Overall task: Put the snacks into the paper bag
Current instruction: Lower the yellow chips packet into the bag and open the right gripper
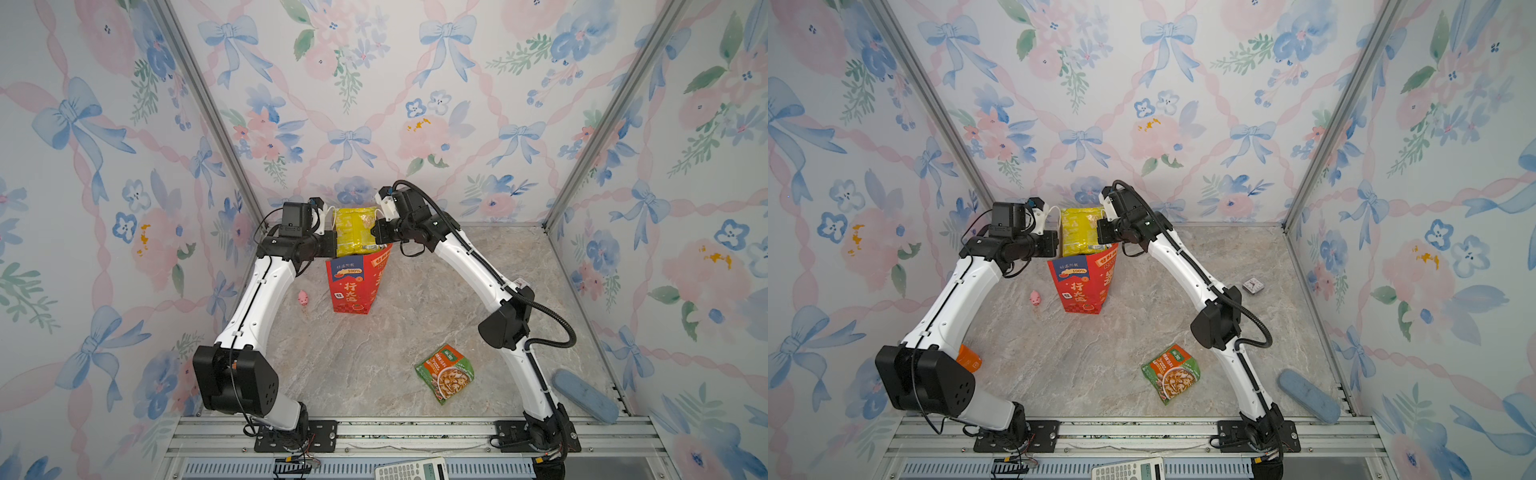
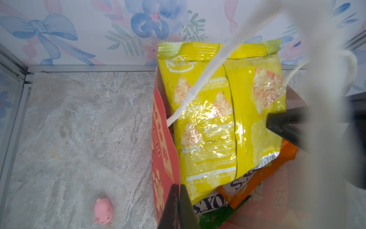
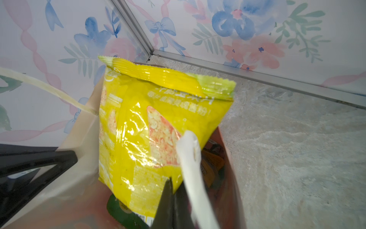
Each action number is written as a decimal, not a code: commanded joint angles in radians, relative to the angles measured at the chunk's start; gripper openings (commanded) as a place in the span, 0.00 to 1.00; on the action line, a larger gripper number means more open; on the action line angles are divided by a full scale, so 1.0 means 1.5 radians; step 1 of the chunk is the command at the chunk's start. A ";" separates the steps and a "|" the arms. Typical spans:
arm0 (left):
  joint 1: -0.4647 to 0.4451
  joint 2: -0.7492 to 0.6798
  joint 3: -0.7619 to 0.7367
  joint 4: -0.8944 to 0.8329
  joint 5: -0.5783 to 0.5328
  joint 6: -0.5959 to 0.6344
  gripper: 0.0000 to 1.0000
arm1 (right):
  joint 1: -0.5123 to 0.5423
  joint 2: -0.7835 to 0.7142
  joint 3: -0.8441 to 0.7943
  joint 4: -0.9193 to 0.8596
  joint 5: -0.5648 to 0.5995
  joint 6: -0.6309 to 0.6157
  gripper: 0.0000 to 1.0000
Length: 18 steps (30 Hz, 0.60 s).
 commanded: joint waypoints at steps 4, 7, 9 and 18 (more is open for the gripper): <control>0.004 0.003 -0.007 0.002 0.004 0.014 0.00 | 0.017 0.032 0.019 -0.060 0.033 -0.021 0.00; 0.004 0.003 -0.007 0.002 0.004 0.014 0.00 | 0.018 0.032 0.017 -0.070 0.031 -0.021 0.00; 0.003 0.003 -0.008 0.002 0.004 0.013 0.00 | 0.018 0.024 0.017 -0.071 0.025 -0.020 0.02; 0.004 0.002 -0.009 0.003 0.002 0.015 0.00 | 0.018 -0.126 -0.068 0.006 -0.016 -0.016 0.55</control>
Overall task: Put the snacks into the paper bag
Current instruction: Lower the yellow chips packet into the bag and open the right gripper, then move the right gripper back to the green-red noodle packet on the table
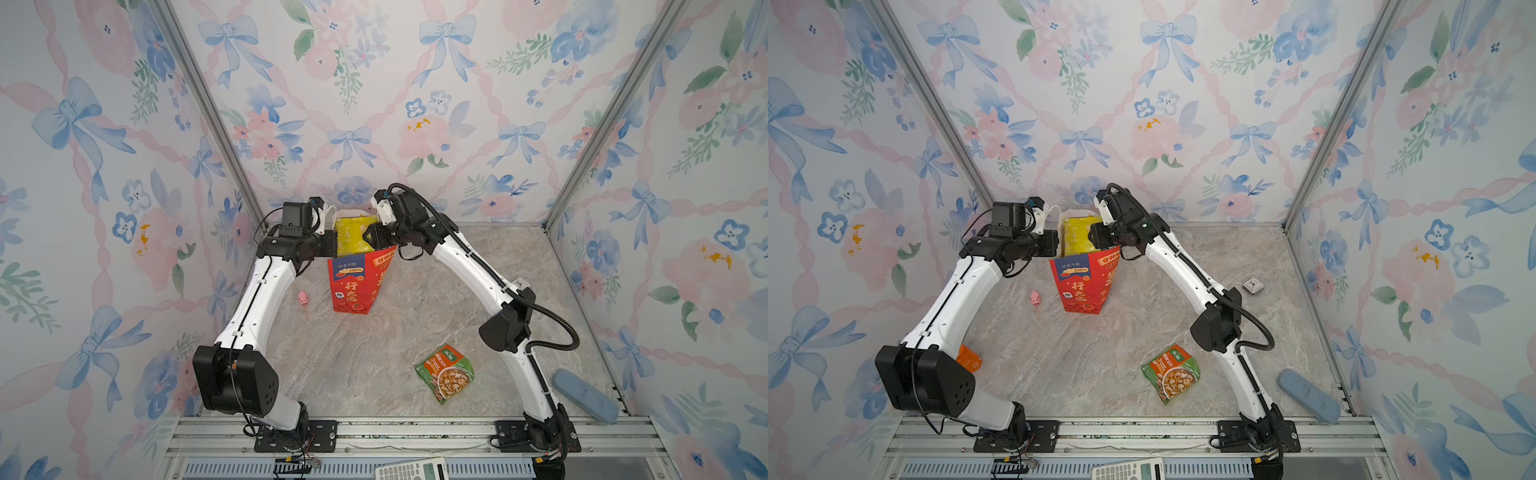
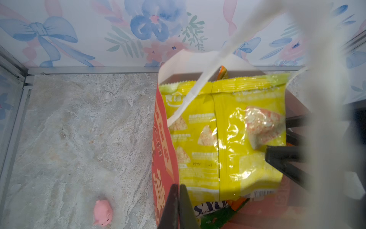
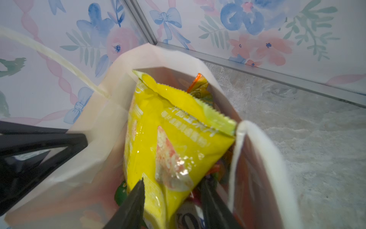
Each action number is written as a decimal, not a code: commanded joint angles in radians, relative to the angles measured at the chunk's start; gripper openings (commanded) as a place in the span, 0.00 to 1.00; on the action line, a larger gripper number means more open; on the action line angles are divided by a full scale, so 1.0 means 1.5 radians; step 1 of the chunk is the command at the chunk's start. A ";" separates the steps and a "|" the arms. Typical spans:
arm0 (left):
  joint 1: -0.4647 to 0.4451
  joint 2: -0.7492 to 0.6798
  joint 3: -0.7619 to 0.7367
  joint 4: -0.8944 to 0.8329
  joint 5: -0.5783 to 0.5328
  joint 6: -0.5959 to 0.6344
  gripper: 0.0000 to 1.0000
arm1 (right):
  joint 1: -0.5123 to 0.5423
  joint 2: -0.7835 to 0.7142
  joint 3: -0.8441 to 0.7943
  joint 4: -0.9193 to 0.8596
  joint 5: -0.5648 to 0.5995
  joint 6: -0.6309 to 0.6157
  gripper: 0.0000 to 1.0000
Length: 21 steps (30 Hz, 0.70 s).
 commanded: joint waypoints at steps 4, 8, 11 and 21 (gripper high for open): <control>0.004 -0.001 -0.007 -0.002 0.002 0.015 0.00 | 0.003 -0.136 -0.052 0.045 -0.034 0.007 0.63; 0.004 -0.002 -0.008 -0.003 0.003 0.015 0.00 | 0.004 -0.179 -0.091 0.068 -0.053 0.016 0.68; 0.004 -0.001 -0.008 -0.002 0.003 0.015 0.00 | 0.002 -0.218 -0.150 0.094 -0.049 0.018 0.68; 0.005 -0.006 -0.009 -0.002 -0.004 0.016 0.00 | -0.038 -0.432 -0.529 0.157 0.009 0.028 0.66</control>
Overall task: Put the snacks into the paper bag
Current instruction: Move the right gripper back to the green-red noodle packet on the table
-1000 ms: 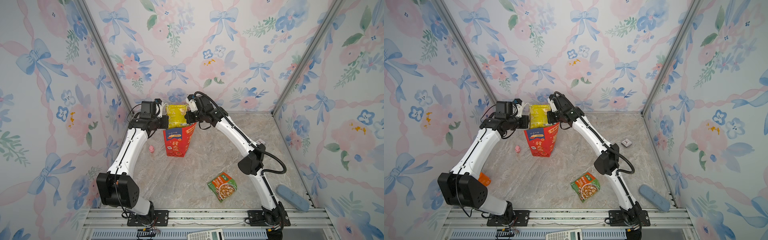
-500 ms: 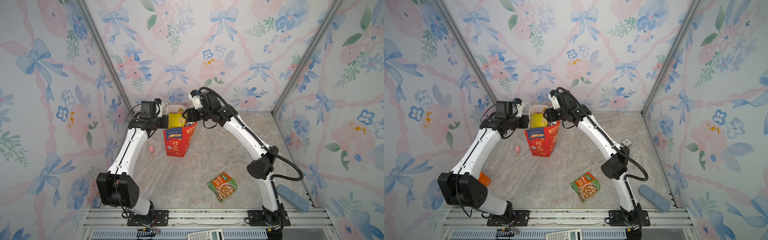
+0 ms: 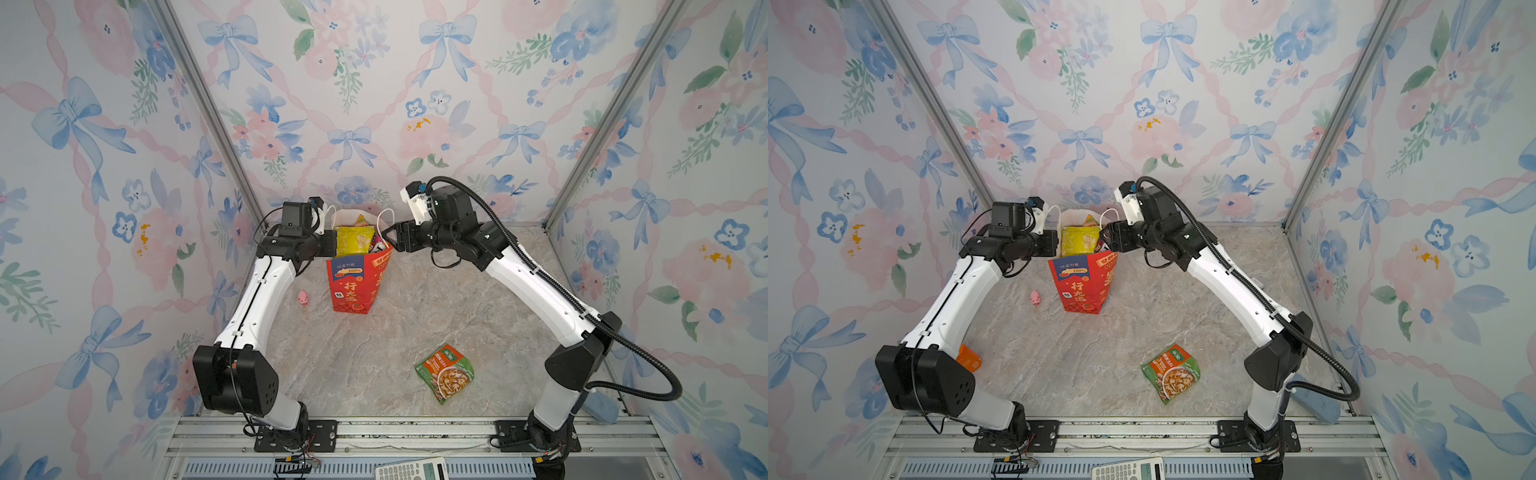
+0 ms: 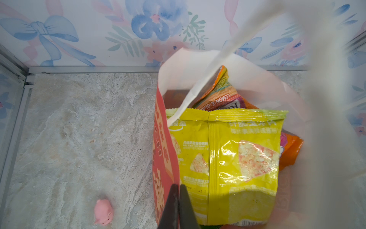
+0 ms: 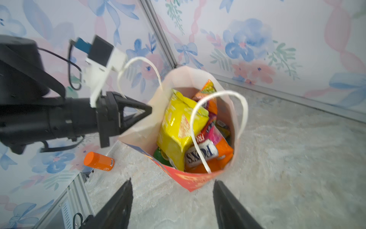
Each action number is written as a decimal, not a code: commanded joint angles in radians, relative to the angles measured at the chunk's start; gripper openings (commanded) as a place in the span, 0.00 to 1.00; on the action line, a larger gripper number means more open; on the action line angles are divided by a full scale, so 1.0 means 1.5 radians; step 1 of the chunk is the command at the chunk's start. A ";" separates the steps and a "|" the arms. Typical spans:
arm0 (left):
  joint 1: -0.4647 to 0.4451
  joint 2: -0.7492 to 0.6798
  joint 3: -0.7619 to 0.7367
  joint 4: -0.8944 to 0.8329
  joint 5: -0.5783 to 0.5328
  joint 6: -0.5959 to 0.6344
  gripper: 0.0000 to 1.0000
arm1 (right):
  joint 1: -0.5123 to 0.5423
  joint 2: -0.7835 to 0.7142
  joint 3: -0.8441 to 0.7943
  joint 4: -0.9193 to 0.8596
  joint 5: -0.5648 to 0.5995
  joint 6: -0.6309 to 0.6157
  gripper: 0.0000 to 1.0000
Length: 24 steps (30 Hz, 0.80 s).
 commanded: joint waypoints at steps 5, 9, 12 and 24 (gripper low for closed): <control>0.004 -0.001 -0.009 -0.001 0.000 0.015 0.00 | -0.026 -0.185 -0.340 -0.002 0.074 0.053 0.64; 0.005 0.002 -0.009 -0.002 0.000 0.015 0.00 | -0.022 -0.258 -0.507 -0.031 0.086 0.107 0.63; 0.004 0.001 -0.009 -0.001 -0.001 0.015 0.00 | -0.009 -0.304 -0.604 -0.050 0.092 0.143 0.62; 0.004 0.003 -0.009 0.000 0.006 0.010 0.00 | 0.035 -0.427 -0.835 -0.042 0.063 0.310 0.61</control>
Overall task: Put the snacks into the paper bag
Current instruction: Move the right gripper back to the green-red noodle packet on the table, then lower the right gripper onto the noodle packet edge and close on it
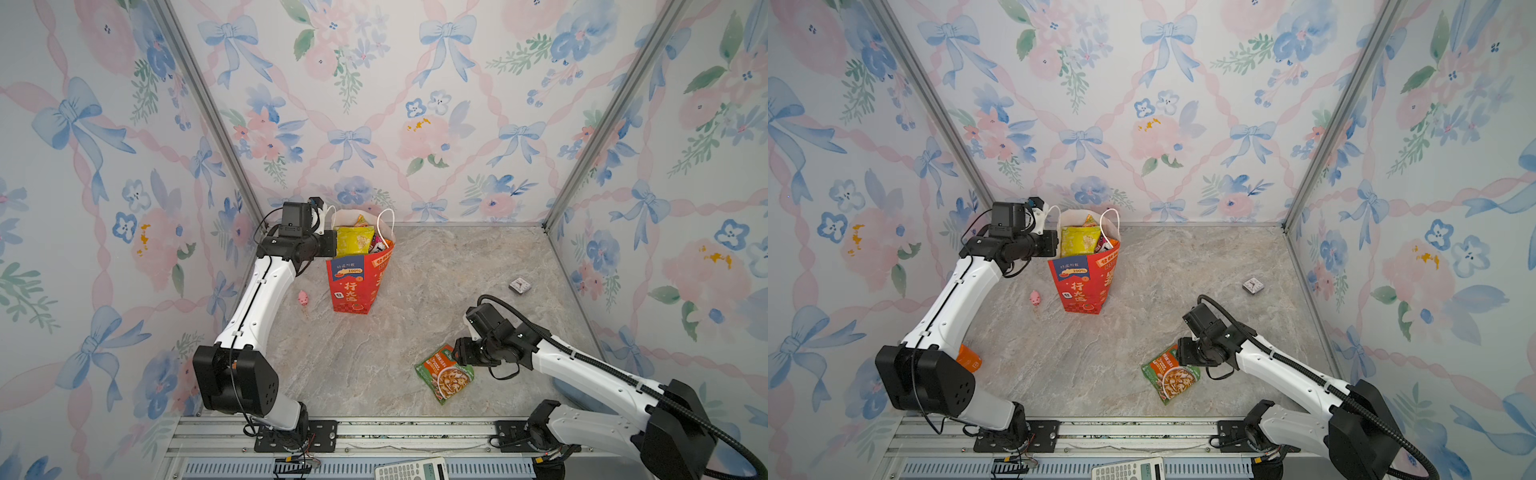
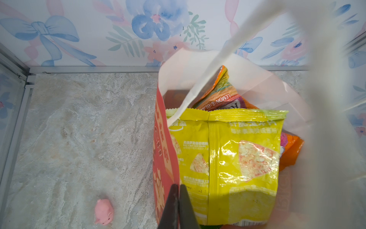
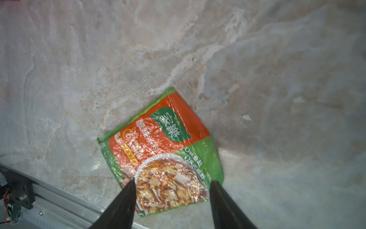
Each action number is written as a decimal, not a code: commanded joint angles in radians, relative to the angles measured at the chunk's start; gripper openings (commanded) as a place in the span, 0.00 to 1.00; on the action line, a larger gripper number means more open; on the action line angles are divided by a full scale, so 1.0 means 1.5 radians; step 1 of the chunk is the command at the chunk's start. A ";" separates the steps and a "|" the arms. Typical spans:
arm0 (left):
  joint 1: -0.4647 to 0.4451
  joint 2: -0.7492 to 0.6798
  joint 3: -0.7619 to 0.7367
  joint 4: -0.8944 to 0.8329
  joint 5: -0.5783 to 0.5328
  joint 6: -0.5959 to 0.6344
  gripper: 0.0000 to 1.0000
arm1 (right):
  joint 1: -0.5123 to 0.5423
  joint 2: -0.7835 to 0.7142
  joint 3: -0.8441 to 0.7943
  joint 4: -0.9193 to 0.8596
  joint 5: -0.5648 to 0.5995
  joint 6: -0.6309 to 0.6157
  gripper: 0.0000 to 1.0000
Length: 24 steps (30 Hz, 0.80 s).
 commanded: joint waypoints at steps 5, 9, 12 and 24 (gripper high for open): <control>0.004 0.004 -0.009 -0.001 0.007 0.010 0.00 | 0.041 -0.037 -0.074 0.009 -0.013 0.107 0.60; 0.004 0.002 -0.008 -0.001 0.005 0.011 0.00 | 0.042 -0.039 -0.097 0.036 -0.023 0.119 0.59; 0.004 0.002 -0.009 -0.001 0.004 0.011 0.00 | 0.041 -0.011 -0.101 0.071 -0.035 0.116 0.59; 0.004 0.001 -0.009 -0.002 0.004 0.013 0.00 | 0.008 0.231 0.036 0.153 -0.015 -0.022 0.56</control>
